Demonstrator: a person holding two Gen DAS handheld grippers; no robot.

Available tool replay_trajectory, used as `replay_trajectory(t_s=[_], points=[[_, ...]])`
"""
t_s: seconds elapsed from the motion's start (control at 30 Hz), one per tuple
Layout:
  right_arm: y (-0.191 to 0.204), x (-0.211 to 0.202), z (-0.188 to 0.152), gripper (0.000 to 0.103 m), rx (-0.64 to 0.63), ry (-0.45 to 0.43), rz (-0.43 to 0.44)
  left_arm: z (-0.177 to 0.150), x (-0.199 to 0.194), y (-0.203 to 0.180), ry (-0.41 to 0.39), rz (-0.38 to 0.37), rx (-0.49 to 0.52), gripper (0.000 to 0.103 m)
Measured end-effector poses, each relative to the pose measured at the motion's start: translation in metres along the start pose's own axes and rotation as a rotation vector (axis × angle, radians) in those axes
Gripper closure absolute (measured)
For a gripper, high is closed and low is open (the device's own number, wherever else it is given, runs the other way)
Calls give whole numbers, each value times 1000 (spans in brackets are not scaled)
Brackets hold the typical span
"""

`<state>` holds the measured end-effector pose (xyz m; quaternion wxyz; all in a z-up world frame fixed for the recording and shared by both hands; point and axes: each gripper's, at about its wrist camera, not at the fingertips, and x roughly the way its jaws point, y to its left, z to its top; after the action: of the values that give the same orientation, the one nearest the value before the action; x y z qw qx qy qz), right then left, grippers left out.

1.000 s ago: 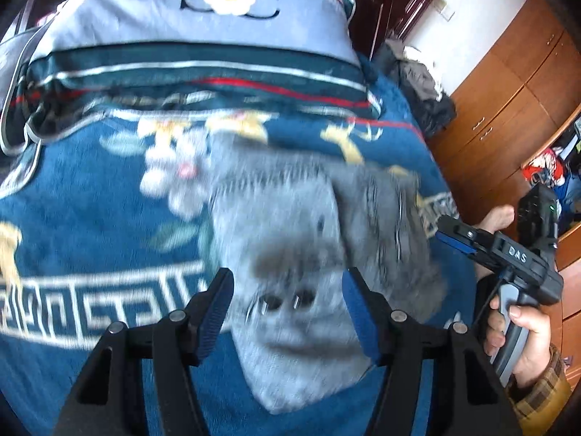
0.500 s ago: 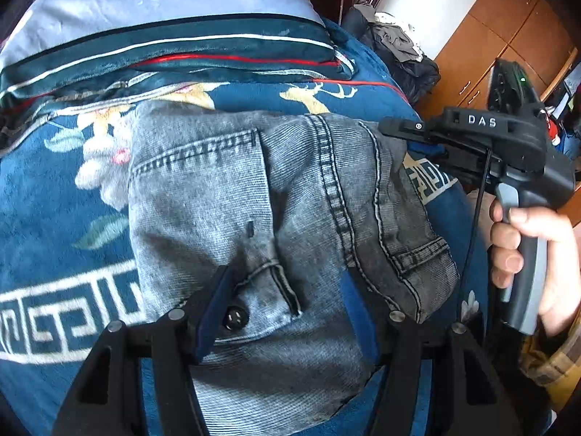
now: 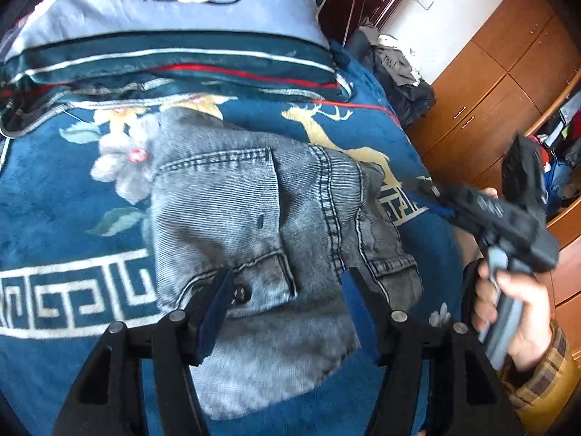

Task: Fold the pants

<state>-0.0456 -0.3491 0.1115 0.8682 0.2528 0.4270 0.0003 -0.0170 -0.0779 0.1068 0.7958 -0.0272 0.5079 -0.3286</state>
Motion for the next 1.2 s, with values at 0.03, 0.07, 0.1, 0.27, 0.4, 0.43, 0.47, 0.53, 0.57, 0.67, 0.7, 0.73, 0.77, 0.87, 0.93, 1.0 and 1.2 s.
replay_trajectory(t_s=[0.03,0.07,0.1,0.27,0.4,0.43,0.47,0.53,0.57,0.67,0.7,0.73,0.77,0.87,0.93,1.0,1.2], points=[[1,-8,-9,66,-4,11,9,-3,-3,0,-2,5,5,38],[3,-12,-17,65,-6,26,15,-5,-5,1,2,9,7,39],[3,-16,-29,65,-6,46,28,-9,-5,2,11,13,6,39],[7,-1,-66,69,27,144,65,-29,2,0,48,57,27,40],[25,-6,-82,92,-72,134,-2,-36,4,-7,59,92,70,40],[28,-8,-84,93,-91,130,-24,-37,6,-7,65,93,78,40],[30,-7,-87,93,-107,136,-51,-39,8,-7,72,93,82,40],[27,4,-94,93,-132,167,-100,-42,15,-5,84,94,88,40],[26,10,-97,93,-140,175,-112,-44,17,-7,79,100,94,40],[24,18,-97,93,-144,171,-131,-47,19,-11,57,132,113,40],[23,18,-97,94,-146,172,-136,-47,19,-11,53,135,112,40],[23,19,-97,94,-152,174,-140,-47,19,-11,48,136,110,40],[22,20,-98,94,-153,173,-137,-47,19,-10,45,137,108,40],[18,18,-99,94,-129,159,-113,-47,18,-12,42,152,110,40],[17,15,-101,94,-131,137,-99,-48,17,-16,40,172,116,40],[16,11,-105,92,-133,118,-84,-48,16,-19,40,190,119,40],[18,-4,-104,67,-111,111,-41,-45,7,-21,20,201,77,38]])
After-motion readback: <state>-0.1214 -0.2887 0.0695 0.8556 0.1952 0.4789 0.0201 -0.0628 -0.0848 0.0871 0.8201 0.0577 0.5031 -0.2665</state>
